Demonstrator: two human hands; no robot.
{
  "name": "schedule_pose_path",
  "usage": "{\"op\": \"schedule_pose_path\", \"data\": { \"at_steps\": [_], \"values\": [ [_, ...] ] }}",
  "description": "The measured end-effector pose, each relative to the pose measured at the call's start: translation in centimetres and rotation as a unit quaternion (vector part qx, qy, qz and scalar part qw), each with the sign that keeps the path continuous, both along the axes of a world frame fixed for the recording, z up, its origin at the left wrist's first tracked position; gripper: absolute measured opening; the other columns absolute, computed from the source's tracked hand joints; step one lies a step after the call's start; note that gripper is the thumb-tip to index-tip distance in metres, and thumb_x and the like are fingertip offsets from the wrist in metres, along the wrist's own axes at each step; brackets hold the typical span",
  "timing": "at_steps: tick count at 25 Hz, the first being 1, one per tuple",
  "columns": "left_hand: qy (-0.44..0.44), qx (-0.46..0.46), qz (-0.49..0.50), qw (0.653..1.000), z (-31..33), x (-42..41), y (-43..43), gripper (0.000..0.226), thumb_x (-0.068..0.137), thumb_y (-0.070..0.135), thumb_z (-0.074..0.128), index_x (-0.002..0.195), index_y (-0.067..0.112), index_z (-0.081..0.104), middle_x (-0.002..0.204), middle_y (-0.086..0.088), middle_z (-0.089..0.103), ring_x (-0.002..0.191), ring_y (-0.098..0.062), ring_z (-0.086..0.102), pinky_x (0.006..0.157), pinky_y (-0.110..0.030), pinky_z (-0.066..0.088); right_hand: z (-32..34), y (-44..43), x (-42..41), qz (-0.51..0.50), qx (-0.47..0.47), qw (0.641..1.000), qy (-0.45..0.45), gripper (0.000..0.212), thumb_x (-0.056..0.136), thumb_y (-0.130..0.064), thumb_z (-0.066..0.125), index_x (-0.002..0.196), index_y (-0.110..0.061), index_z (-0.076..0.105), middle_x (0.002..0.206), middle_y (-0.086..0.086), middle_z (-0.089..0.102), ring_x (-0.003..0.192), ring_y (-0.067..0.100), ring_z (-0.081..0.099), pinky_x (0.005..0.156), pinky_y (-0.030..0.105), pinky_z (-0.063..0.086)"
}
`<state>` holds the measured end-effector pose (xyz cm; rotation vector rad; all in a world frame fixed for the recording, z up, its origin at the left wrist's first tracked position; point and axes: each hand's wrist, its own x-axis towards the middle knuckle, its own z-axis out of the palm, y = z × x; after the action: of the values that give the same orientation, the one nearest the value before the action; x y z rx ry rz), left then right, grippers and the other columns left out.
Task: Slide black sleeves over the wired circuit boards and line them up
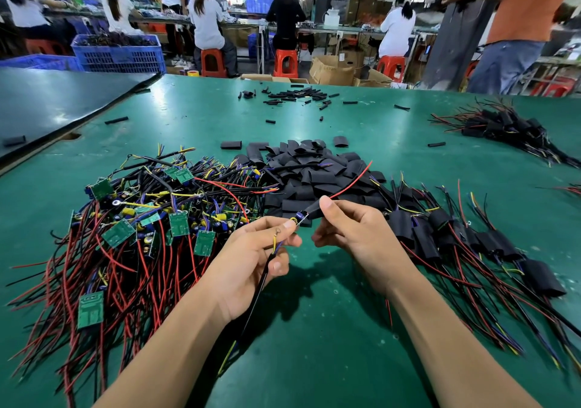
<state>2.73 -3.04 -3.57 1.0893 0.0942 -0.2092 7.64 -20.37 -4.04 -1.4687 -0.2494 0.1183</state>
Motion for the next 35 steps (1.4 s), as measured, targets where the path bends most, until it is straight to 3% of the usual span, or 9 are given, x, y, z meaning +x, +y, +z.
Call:
{"op": "schedule_pose_path", "data": {
  "at_steps": [3,8,13,15,20,27,30,33,35],
  "values": [
    [-0.007,-0.010,0.005,1.000,-0.1,0.1,0.2,0.002,0.073,0.019,0.072,0.071,0.018,0.073,0.075,-0.008,0.065,0.039,-0.011,0.036,0.042,-0.020,0.034,0.0,0.1,-0.2,0.004,-0.036,0.999,-0.022,0.050,0.084,-0.052,0.063,0.073,-0.003,0.066,0.071,0.020,0.065,0.064,0.024,0.068,0.066,0.030,0.057],
    [-0.008,-0.005,0.002,1.000,-0.1,0.0,0.0,0.001,0.071,0.020,0.073,0.071,0.019,0.074,0.075,-0.009,0.066,0.040,-0.012,0.038,0.043,-0.020,0.035,0.0,0.4,-0.3,-0.012,-0.027,0.998,-0.050,0.042,0.092,-0.041,0.061,0.085,0.001,0.066,0.070,0.017,0.065,0.062,0.022,0.066,0.064,0.030,0.055],
    [0.001,0.013,-0.005,1.000,0.0,-0.1,-0.1,0.003,0.071,0.020,0.072,0.070,0.018,0.074,0.074,-0.011,0.066,0.040,-0.013,0.038,0.044,-0.021,0.034,0.0,-0.2,-0.4,-0.051,-0.142,0.983,-0.104,0.041,0.096,-0.051,0.058,0.079,-0.015,0.068,0.070,0.007,0.073,0.072,0.034,0.069,0.081,0.055,0.056],
    [0.007,0.011,-0.004,1.000,-0.1,-0.1,-0.1,0.004,0.070,0.020,0.072,0.069,0.018,0.075,0.074,-0.012,0.066,0.040,-0.013,0.039,0.044,-0.021,0.033,0.0,-0.2,-0.4,-0.051,-0.173,0.978,-0.105,0.047,0.091,-0.060,0.054,0.076,-0.017,0.067,0.069,0.005,0.074,0.074,0.036,0.069,0.082,0.058,0.054],
    [0.023,0.007,-0.007,1.000,0.0,-0.1,-0.1,0.004,0.071,0.019,0.071,0.073,0.016,0.072,0.078,-0.015,0.067,0.041,-0.014,0.040,0.043,-0.021,0.035,-0.2,-0.5,0.0,-0.004,-0.129,0.989,-0.067,0.054,0.087,-0.065,0.057,0.082,-0.013,0.070,0.072,0.010,0.074,0.071,0.030,0.072,0.084,0.056,0.056],
    [0.022,0.045,-0.009,0.999,-0.1,-0.1,-0.4,0.004,0.093,0.015,0.061,0.092,0.011,0.063,0.080,-0.011,0.069,0.044,-0.014,0.041,0.044,-0.020,0.034,-0.5,-0.4,0.2,0.025,-0.100,0.994,-0.034,0.058,0.088,-0.060,0.055,0.080,-0.002,0.060,0.067,0.006,0.067,0.062,0.027,0.067,0.063,0.032,0.052],
    [0.018,0.054,-0.004,0.998,-0.1,-0.2,-0.6,0.007,0.094,0.015,0.058,0.093,0.009,0.062,0.080,-0.011,0.070,0.044,-0.014,0.041,0.044,-0.021,0.032,-0.6,-0.3,0.3,0.021,-0.117,0.992,-0.029,0.054,0.093,-0.051,0.051,0.081,0.001,0.058,0.063,0.005,0.065,0.061,0.026,0.065,0.065,0.037,0.051],
    [0.000,0.096,0.015,0.995,-0.3,-0.3,-0.9,0.009,0.095,0.017,0.058,0.093,0.009,0.063,0.079,-0.009,0.071,0.043,-0.015,0.040,0.046,-0.021,0.030,-0.8,-0.2,0.4,0.016,-0.114,0.993,-0.018,0.050,0.103,-0.036,0.049,0.088,0.011,0.056,0.061,-0.002,0.058,0.059,0.024,0.063,0.058,0.032,0.049],
    [-0.003,0.111,0.018,0.994,-0.4,-0.3,-0.8,0.014,0.097,0.021,0.058,0.090,0.011,0.063,0.082,-0.009,0.071,0.044,-0.015,0.040,0.048,-0.023,0.030,-0.6,-0.1,0.2,0.020,-0.113,0.993,-0.008,0.041,0.106,-0.031,0.047,0.079,-0.001,0.057,0.065,0.001,0.056,0.058,0.024,0.062,0.056,0.029,0.049]
  ]
}}
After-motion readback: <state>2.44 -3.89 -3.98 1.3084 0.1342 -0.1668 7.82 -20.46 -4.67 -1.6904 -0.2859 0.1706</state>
